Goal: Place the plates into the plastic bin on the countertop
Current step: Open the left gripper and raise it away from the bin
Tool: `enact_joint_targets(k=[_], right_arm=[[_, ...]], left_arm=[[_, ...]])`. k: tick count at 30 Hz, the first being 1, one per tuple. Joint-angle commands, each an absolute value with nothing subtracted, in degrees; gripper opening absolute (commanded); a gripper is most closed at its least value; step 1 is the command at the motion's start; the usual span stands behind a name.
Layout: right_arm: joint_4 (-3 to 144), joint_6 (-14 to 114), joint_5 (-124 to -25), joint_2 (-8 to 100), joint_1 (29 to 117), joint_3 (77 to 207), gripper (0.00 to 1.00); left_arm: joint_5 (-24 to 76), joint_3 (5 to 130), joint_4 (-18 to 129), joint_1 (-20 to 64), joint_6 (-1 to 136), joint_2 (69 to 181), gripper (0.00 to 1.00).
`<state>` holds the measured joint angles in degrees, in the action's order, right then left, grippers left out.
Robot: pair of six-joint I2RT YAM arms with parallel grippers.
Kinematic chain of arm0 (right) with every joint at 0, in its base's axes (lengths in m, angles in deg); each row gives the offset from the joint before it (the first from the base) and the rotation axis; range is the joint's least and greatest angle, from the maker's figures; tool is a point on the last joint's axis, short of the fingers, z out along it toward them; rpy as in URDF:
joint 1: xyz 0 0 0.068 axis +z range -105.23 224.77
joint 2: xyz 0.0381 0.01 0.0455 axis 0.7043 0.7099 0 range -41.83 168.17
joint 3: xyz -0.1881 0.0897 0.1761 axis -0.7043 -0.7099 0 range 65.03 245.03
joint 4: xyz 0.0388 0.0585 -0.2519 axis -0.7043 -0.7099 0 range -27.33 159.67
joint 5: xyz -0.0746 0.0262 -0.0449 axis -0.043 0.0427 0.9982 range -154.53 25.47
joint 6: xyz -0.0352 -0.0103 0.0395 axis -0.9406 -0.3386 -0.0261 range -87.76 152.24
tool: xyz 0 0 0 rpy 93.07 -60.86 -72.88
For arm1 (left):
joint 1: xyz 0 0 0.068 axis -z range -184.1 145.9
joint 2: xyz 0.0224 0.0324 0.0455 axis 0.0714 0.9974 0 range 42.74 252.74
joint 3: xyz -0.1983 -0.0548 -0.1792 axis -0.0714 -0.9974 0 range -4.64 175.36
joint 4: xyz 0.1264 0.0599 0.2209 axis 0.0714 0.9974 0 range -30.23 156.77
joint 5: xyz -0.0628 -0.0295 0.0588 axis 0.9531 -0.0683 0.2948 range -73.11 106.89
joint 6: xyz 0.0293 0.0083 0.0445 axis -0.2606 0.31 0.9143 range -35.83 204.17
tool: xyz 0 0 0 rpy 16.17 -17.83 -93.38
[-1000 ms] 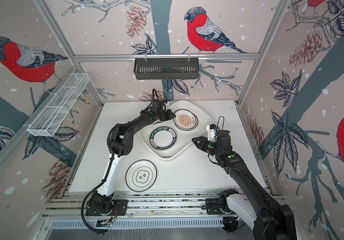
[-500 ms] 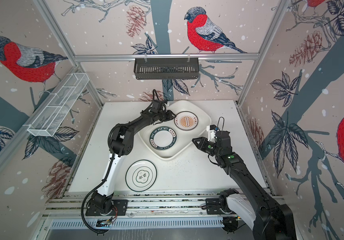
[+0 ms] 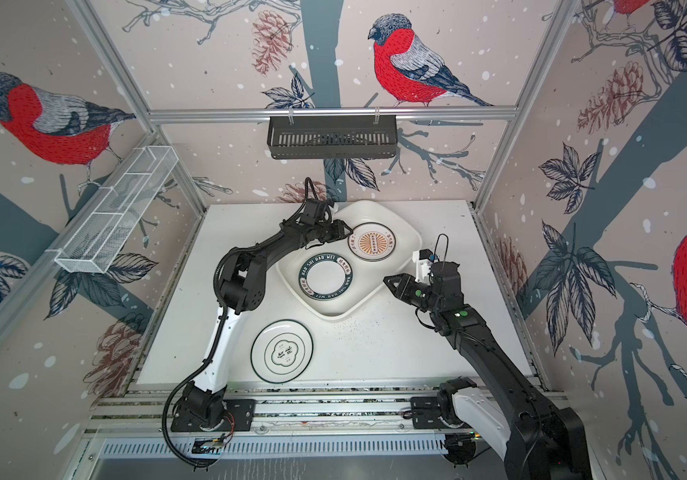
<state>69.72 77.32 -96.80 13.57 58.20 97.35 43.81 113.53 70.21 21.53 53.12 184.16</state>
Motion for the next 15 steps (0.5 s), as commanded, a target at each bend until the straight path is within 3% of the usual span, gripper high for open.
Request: enact_joint_targets(k=[1,15], right_arm=[[71.8,77.3,-98.1,13.4,57.8,97.9,0.3],[69.8,76.7,-100.0,12.7,57.3,99.8,0.38]], left_arm=[[43.3,112.6,70.8,21.5,55.8,178.4,0.5],[44.0,98.4,79.8,21.6,66.4,155.7,0.57]])
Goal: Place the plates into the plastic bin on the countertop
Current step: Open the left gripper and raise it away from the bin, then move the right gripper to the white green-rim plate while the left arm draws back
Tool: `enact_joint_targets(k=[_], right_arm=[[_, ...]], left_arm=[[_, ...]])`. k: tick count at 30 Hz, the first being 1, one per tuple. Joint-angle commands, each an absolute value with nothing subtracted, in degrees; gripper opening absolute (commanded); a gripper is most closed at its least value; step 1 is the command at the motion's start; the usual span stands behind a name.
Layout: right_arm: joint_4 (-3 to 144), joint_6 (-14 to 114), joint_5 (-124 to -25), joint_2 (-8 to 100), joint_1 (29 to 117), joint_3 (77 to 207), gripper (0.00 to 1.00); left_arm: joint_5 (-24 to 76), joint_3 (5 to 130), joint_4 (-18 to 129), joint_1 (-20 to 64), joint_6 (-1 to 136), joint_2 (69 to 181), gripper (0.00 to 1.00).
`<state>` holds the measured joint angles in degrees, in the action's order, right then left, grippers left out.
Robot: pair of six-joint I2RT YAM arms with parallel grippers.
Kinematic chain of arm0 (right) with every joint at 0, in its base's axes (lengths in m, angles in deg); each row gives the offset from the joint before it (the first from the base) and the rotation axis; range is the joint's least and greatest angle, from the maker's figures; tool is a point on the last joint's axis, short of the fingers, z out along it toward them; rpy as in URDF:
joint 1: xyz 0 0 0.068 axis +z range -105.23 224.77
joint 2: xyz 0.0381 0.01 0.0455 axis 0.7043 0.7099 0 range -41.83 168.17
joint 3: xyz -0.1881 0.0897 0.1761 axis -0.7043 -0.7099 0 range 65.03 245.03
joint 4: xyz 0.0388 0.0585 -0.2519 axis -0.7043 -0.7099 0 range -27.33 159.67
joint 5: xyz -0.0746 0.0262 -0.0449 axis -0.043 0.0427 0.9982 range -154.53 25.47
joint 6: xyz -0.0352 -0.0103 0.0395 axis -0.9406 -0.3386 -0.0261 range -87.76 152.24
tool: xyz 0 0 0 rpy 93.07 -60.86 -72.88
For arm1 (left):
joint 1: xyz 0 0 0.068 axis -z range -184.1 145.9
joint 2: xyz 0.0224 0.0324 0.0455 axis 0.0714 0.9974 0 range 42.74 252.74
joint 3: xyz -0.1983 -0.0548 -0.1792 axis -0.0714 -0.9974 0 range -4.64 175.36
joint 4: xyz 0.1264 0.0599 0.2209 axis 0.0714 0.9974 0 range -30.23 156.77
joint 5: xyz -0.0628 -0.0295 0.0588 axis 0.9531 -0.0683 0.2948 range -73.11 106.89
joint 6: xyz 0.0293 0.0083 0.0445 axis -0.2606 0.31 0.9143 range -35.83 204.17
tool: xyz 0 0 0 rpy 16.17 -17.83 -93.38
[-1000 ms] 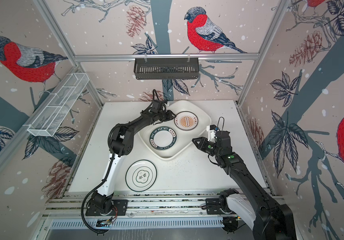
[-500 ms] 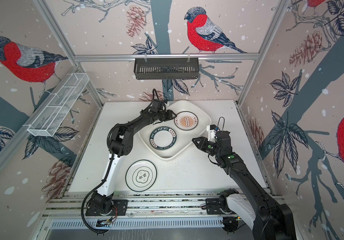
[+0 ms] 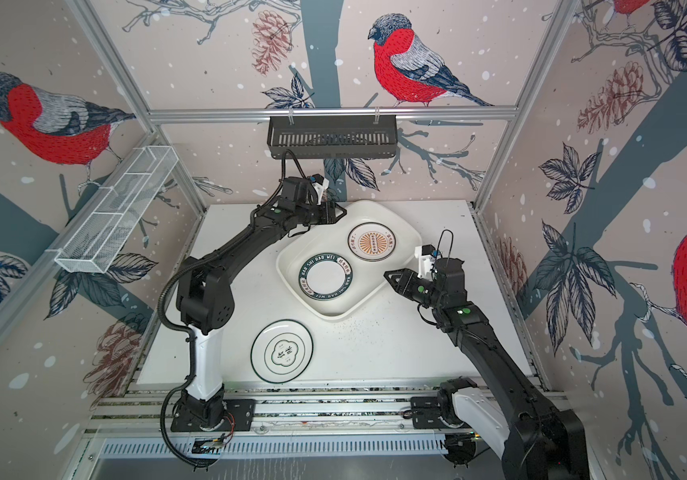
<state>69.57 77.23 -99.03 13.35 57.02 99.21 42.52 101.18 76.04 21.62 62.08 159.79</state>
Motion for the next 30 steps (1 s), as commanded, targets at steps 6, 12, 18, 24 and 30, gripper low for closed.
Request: enact_joint_targets(k=[6,12,18,24,30], right_arm=[[65.3,77.3,-99.7,11.3,62.1,100.2,0.4],[60.5,81.1,-94.0,7.7,73.1,99.4,0.4],[59.6,88.8,-84.0,4.9,88.3,95.7,0.43],[67.4,98.9,-72.3,6.4,104.3,90.5,0.42],[75.6,106.0,-57.7,14.2,119.7,89.6,0.44]], left_arm=[[45.8,84.6,89.9,19.7,78.7,140.5,0.57],[51.7,69.3,101.7,5.9,91.2,127.1,0.57],[56.4,61.0,115.7,-7.2,114.5,121.3,0.57],[55.4,56.0,109.5,-14.8,107.8,118.2,0.57],[57.3,55.3,112.3,-15.7,110.7,117.4,0.57]])
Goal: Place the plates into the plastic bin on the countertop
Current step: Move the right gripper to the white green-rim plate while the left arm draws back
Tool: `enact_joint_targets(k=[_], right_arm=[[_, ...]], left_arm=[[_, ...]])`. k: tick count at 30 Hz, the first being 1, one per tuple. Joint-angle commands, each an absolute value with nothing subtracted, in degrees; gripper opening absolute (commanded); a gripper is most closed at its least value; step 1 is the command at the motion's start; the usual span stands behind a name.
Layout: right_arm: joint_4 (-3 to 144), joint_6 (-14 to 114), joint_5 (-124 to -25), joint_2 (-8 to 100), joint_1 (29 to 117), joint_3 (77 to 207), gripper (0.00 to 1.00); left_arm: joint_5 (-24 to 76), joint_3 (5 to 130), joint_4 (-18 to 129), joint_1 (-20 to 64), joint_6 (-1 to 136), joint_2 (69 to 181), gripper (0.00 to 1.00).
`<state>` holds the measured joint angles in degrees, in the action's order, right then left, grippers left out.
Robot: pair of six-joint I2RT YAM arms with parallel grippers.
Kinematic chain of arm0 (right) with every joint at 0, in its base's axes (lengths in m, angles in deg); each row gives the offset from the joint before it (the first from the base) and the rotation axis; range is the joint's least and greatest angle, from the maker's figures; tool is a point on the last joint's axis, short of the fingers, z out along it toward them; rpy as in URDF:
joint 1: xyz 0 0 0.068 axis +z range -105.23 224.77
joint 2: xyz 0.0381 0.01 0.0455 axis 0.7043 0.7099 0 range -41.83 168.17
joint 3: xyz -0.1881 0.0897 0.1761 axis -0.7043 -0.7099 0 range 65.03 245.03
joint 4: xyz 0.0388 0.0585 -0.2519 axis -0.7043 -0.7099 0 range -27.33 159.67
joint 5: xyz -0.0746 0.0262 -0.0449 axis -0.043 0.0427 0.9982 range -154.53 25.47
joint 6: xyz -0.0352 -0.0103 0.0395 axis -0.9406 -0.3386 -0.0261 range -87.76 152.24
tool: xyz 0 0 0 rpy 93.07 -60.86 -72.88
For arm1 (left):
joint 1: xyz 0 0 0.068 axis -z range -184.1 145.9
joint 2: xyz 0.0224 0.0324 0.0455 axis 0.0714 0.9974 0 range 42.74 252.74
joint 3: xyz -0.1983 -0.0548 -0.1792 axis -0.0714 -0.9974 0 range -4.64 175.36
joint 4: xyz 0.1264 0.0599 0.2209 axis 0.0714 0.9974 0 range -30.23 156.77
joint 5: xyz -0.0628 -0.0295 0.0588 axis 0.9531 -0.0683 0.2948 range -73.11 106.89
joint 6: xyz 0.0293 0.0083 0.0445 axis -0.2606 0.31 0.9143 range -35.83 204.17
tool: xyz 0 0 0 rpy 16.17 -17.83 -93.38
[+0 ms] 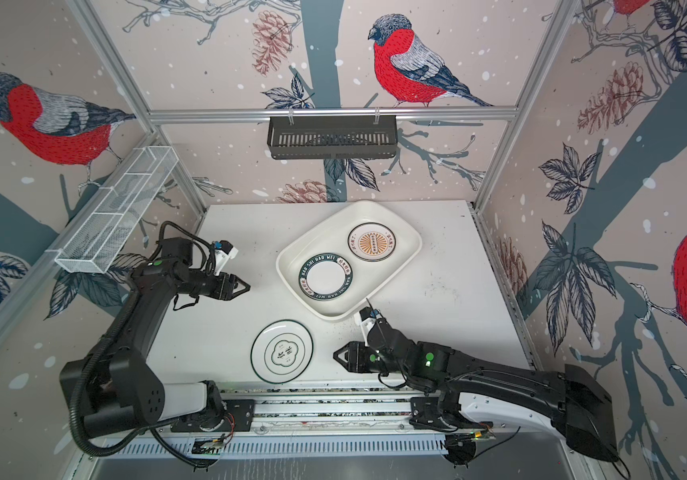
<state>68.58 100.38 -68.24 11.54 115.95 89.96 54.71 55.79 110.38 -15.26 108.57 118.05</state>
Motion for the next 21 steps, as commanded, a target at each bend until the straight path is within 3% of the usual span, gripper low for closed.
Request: enact_joint_targets(k=[1,10,15,21], right_arm=[[77.6,107.2,-55.5,15.8,121.5,89.4,0.44],[83.8,112.9,-43.9,34.5,129.7,95.5,0.43],[87.7,114.4,-43.2,42.8,129.7,98.6,0.43],[82.6,115.9,-44.1,48.3,128.3,103.5,0.43]], left_arm=[[57.7,55.1,112.4,-16.2,110.7,117.3,0.57],[59.1,60.0,114.1,-16.8,112.3,118.6,0.56],[61.9,58.7,110.3,-16.9,107.7,117.2,0.56],[63.7,59.1,107.8,-17.1,104.2,114.9,0.56]])
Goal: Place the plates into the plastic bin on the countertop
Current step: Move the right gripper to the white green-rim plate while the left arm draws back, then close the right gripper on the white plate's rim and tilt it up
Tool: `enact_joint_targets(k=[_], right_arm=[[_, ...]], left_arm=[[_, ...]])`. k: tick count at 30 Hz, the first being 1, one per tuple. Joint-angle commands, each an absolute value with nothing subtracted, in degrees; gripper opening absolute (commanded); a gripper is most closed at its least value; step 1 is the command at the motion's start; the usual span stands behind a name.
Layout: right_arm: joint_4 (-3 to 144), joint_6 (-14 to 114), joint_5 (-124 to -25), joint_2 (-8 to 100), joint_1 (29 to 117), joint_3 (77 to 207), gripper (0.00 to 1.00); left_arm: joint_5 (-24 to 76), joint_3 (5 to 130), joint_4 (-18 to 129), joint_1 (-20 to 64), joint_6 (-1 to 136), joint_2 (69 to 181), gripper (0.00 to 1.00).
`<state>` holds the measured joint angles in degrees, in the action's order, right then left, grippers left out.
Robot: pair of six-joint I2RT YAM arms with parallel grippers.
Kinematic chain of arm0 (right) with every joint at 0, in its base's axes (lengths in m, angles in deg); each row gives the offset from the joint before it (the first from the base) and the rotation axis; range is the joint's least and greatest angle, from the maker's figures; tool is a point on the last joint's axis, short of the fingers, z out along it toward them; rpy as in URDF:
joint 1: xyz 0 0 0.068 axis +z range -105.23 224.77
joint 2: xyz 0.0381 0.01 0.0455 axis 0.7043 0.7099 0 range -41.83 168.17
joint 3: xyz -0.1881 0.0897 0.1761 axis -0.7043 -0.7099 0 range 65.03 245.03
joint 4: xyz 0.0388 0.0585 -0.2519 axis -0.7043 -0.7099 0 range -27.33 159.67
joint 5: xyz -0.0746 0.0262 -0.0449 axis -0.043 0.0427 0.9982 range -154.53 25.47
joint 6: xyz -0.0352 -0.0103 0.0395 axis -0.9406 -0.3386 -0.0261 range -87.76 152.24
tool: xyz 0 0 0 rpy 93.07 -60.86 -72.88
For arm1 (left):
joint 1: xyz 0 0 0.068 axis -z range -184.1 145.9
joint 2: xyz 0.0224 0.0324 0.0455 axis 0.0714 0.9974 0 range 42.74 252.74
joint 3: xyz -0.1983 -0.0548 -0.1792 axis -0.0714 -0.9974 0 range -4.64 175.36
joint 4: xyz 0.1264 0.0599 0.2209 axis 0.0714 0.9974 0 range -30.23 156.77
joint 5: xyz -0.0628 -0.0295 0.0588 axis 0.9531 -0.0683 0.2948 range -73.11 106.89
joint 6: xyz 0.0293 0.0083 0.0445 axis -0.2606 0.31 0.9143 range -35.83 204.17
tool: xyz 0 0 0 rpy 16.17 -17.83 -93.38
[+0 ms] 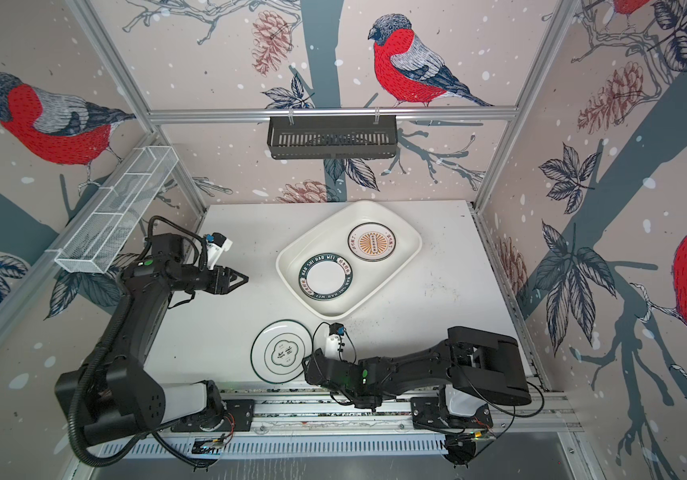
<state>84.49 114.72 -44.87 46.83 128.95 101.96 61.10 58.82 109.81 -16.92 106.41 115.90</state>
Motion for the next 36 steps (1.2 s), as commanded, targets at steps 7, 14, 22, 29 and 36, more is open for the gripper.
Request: enact_joint_targets(k=[7,14,22,29,36], right_arm=[[82.7,118.3,-46.1,52.4,126.9,104.4,0.42],[83.8,117.5,-47.7,57.0,126.3,107.7,0.42],[89.5,117.0,-49.4,59.7,124.0,107.2,0.35],[90.9,115.7,-51.3,62.2,122.1,109.0,0.29],[90.8,115.5,-51.2,63.3,121.2,109.9,0.21]], left_arm=[[65.7,59.5,105.7,-17.1,100.8,112.9,0.56],[65.9,59.1,104.0,-17.1,99.4,110.9,0.56],[65.1,55.8,99.8,-17.2,96.9,106.4,0.56],[63.9,52.8,95.0,-17.2,94.5,102.0,0.57],[62.8,52.8,94.7,-17.2,93.6,101.9,0.57]])
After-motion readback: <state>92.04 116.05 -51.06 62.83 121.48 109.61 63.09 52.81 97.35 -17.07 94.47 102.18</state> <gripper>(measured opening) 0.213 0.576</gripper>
